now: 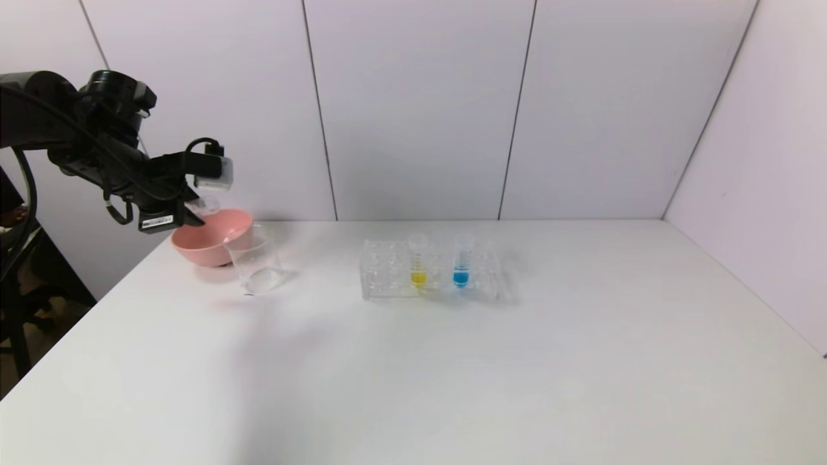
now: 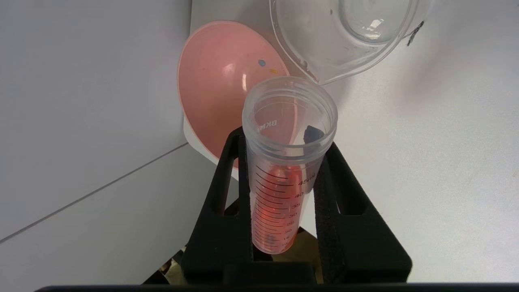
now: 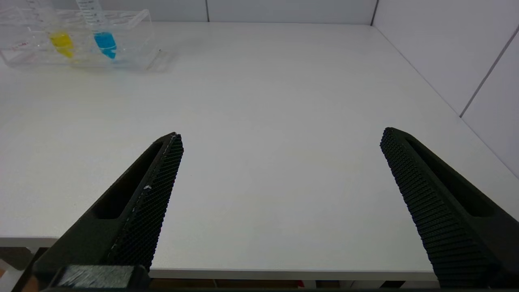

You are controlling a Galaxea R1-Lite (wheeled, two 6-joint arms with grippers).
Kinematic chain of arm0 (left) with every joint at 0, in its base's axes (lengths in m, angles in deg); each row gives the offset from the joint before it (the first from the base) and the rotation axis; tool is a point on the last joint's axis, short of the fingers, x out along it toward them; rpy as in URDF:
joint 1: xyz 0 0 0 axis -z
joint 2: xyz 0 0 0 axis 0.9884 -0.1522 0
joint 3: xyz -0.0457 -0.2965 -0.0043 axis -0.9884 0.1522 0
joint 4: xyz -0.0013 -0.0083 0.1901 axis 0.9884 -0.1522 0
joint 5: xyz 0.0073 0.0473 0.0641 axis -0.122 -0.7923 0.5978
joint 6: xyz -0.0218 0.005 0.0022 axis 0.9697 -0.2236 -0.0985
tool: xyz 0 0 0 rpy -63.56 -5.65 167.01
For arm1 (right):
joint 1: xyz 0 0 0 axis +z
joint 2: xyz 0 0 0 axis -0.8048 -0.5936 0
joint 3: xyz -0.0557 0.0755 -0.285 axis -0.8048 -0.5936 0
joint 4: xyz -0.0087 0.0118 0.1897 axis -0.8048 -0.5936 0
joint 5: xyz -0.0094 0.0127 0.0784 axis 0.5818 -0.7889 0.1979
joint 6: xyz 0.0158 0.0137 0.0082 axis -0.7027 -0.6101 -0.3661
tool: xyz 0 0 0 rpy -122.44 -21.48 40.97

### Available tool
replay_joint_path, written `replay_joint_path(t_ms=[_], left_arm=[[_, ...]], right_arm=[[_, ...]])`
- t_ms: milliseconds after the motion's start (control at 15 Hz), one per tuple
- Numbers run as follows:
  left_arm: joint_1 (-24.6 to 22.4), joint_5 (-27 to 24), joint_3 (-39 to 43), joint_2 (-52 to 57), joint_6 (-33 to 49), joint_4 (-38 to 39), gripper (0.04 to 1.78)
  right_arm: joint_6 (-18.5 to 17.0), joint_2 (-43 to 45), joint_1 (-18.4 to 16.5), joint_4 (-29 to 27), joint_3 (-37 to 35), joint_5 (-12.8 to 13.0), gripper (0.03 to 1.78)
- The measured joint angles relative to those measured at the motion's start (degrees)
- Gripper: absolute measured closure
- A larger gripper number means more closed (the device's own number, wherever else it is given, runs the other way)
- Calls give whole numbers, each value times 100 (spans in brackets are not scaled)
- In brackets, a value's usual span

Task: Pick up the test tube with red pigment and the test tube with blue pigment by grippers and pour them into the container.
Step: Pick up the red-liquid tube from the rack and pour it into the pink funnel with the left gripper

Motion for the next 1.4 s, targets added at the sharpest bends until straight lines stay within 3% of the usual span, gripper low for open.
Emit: replay_joint_path(t_ms=[867,1400], left_arm=[[99,282,-6,-96,61,71,137],[212,706,-44,-182,144,44,137]], right_arm=[[0,0,0,0,0,0,4],[0,0,0,0,0,0,4]])
